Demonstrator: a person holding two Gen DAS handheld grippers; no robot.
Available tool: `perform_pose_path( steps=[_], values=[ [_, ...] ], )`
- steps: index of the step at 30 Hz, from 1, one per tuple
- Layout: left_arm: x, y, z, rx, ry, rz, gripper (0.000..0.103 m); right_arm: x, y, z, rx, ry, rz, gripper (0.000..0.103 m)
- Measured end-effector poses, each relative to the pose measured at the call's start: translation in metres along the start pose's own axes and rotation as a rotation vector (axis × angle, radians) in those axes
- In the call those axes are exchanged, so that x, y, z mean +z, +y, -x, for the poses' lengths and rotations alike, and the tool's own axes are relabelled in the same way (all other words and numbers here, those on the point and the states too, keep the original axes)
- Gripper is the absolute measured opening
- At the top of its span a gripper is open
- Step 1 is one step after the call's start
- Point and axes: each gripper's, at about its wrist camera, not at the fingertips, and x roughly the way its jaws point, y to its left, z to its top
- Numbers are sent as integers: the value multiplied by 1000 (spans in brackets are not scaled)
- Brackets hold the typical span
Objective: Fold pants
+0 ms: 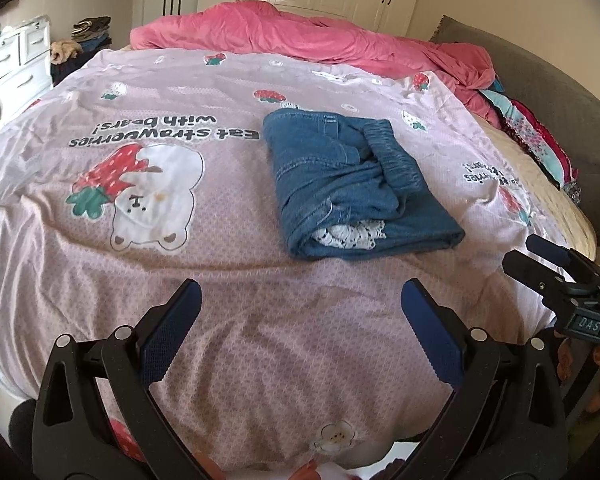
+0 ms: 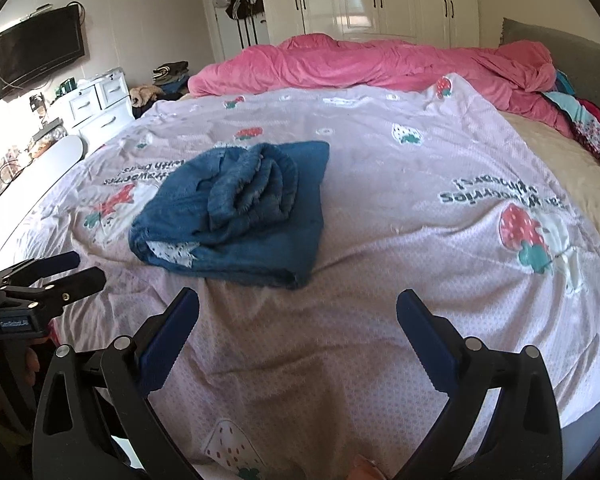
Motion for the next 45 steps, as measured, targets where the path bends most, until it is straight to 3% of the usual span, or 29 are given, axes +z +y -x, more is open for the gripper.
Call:
perform_pose_path(
  steps=[19, 45],
  values=[
    [-15, 3, -23, 21, 39, 18, 94, -13, 4, -22, -10, 38, 13, 99],
    [-12, 2, -18, 41, 33, 17, 94, -15, 4, -26, -13, 43, 18, 99]
  ],
)
